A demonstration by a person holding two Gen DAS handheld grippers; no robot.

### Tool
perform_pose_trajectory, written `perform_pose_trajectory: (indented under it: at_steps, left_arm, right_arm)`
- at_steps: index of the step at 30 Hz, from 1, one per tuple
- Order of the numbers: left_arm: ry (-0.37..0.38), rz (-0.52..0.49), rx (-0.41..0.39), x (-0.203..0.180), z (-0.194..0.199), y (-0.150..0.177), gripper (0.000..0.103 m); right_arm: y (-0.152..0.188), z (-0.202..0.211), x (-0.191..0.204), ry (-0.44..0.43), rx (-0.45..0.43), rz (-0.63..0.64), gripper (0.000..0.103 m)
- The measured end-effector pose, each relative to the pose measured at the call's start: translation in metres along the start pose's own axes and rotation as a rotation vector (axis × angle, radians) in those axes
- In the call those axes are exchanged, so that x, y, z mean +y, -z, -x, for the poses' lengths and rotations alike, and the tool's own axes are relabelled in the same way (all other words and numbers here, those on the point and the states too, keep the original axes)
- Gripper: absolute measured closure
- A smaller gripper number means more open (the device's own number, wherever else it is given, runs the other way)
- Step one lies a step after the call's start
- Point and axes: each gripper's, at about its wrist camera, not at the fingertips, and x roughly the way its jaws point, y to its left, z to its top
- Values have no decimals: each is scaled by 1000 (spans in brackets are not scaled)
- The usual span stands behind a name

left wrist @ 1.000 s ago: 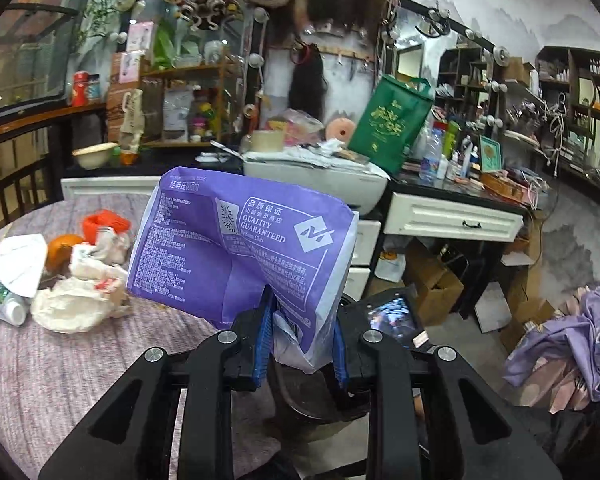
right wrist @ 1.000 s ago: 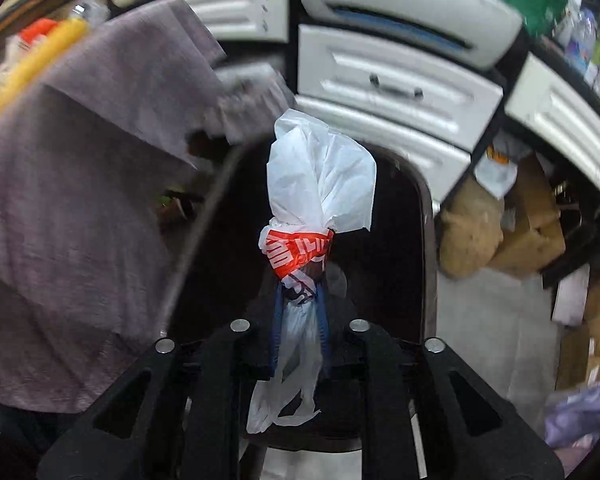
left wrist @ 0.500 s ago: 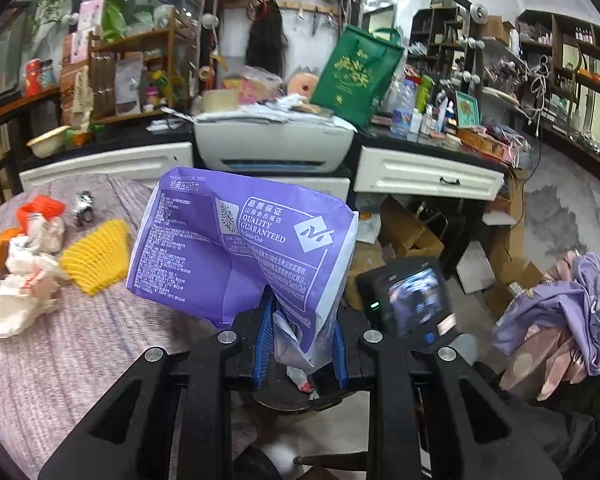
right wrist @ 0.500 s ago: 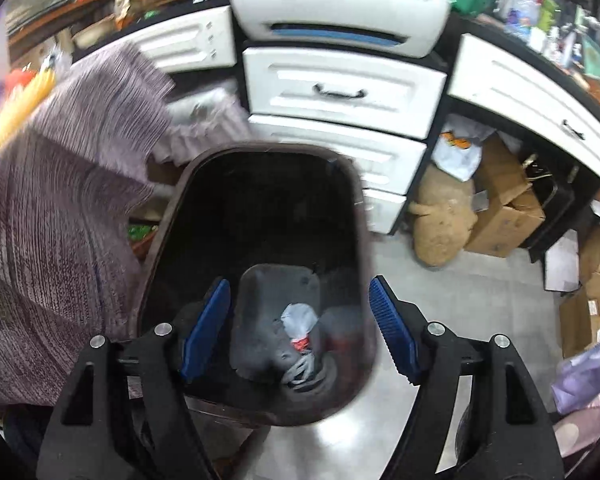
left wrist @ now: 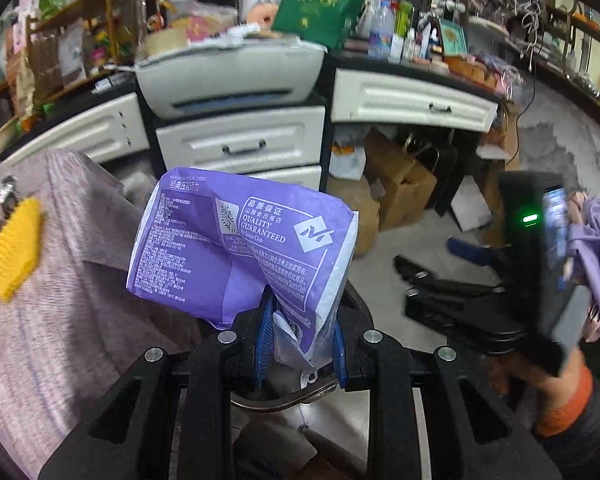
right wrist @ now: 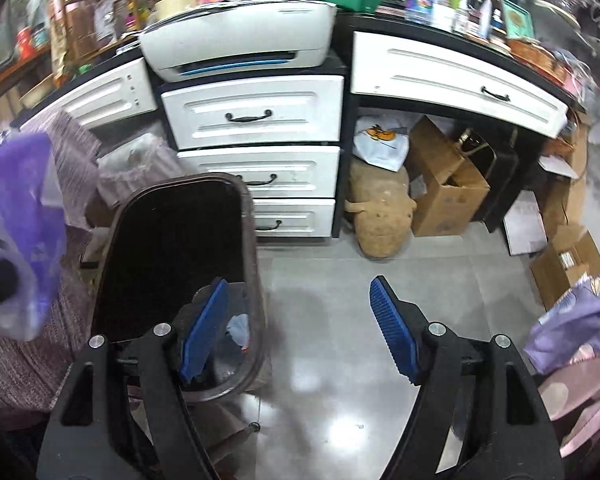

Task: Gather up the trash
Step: 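Open the left tool to drop the purple paper bag into the bin, then move both tools back over the table toward the remaining trash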

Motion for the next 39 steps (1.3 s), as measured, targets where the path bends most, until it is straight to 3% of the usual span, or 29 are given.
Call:
perform_pose_trajectory:
  at_steps: [5, 12, 15, 16, 20, 33, 39]
  left_arm:
    - [51, 32, 78, 8, -26, 2, 78]
    - [47, 66, 126, 16, -43, 6, 72]
    - [33, 45, 126, 13, -44, 7, 56]
    - [31, 42, 125, 13, -44, 7, 45]
    - [17, 30, 101, 9, -37, 8, 26]
    - [-41, -18, -54, -4, 26, 11, 12]
    - [-68, 16, -132, 4, 64, 17, 8]
  right_arm:
    - [4, -3, -11, 14, 12, -32, 30]
    - [7, -5, -14, 15, 19, -46, 30]
    - [7, -5, -12, 11, 21, -44, 30]
    - [7, -5, -11, 10, 21, -45, 30]
    - [6, -3, -13, 3, 16, -57, 23]
    - [-2, 19, -4, -43, -45, -54, 20]
    - [-11, 43, 11, -89, -99, -29, 19]
